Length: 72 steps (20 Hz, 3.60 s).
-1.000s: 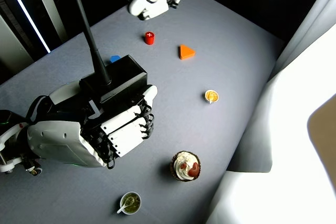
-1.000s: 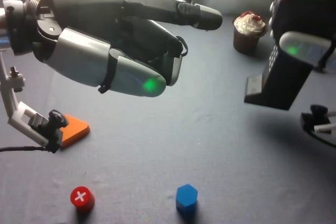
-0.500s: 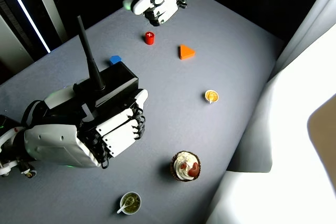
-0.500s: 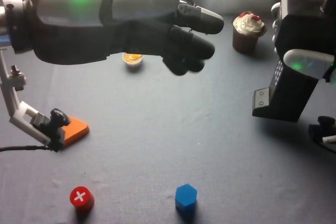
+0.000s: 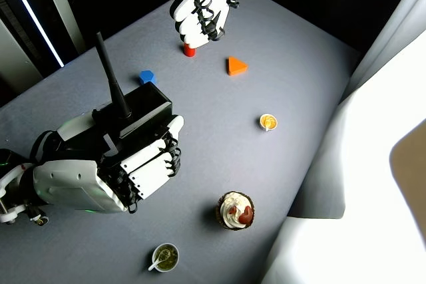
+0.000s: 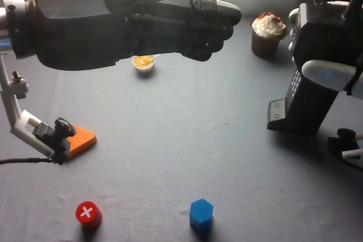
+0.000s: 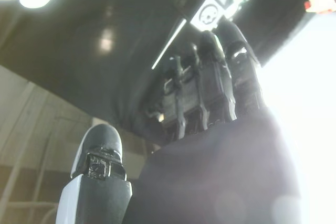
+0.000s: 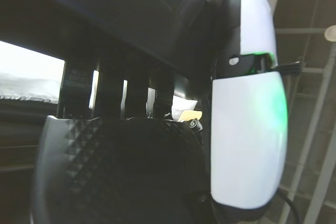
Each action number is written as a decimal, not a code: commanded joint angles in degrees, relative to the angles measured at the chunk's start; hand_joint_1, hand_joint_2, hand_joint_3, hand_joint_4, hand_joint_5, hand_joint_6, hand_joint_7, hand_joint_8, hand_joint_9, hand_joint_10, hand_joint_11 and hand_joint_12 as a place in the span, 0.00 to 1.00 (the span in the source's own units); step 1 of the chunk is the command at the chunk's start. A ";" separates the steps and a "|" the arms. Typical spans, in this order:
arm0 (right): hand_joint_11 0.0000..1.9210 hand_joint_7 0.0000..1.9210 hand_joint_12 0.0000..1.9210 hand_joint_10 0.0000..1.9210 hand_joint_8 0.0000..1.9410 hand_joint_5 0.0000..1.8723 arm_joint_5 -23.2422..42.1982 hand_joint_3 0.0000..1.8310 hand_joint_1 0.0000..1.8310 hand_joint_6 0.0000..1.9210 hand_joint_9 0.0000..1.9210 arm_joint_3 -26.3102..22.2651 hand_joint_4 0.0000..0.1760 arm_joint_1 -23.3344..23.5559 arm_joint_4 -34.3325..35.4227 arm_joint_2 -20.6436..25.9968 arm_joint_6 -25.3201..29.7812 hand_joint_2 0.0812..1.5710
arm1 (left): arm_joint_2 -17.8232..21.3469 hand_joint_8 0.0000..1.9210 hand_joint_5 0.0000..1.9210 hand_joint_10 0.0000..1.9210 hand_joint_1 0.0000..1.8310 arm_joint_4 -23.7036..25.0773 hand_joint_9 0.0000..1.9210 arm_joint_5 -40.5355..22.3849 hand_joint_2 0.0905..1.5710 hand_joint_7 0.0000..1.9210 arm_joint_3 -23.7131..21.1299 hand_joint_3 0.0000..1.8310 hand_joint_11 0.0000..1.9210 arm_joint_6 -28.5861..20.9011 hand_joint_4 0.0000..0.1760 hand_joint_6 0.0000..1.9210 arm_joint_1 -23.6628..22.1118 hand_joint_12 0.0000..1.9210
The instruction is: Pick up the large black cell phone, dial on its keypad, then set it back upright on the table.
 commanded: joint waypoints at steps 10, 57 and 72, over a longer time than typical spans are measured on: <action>0.49 0.52 0.57 0.62 0.49 0.55 8.50 0.00 0.76 0.38 0.51 0.80 0.00 -2.57 0.32 0.08 1.90 0.68 | 0.34 0.00 0.14 0.00 0.00 -3.64 0.11 -3.72 0.79 0.14 -0.45 0.00 0.00 -0.70 0.00 0.00 -0.77 0.23; 0.23 0.38 0.58 0.06 0.00 0.41 9.63 0.00 0.52 0.00 0.39 2.69 0.00 -2.64 -1.70 -0.08 1.96 0.69 | 0.73 0.00 0.19 0.00 0.11 -3.64 0.18 -3.72 0.76 0.21 -0.92 0.00 0.00 -0.72 0.00 0.00 -0.78 0.39; 0.00 0.21 0.47 0.00 0.00 0.26 9.63 0.00 0.40 0.00 0.19 2.69 0.00 -2.64 -1.66 -0.08 1.96 0.63 | 0.91 0.00 0.21 0.00 0.12 -3.36 0.20 -4.48 0.76 0.22 -0.93 0.00 0.00 0.70 0.00 0.00 -0.46 0.41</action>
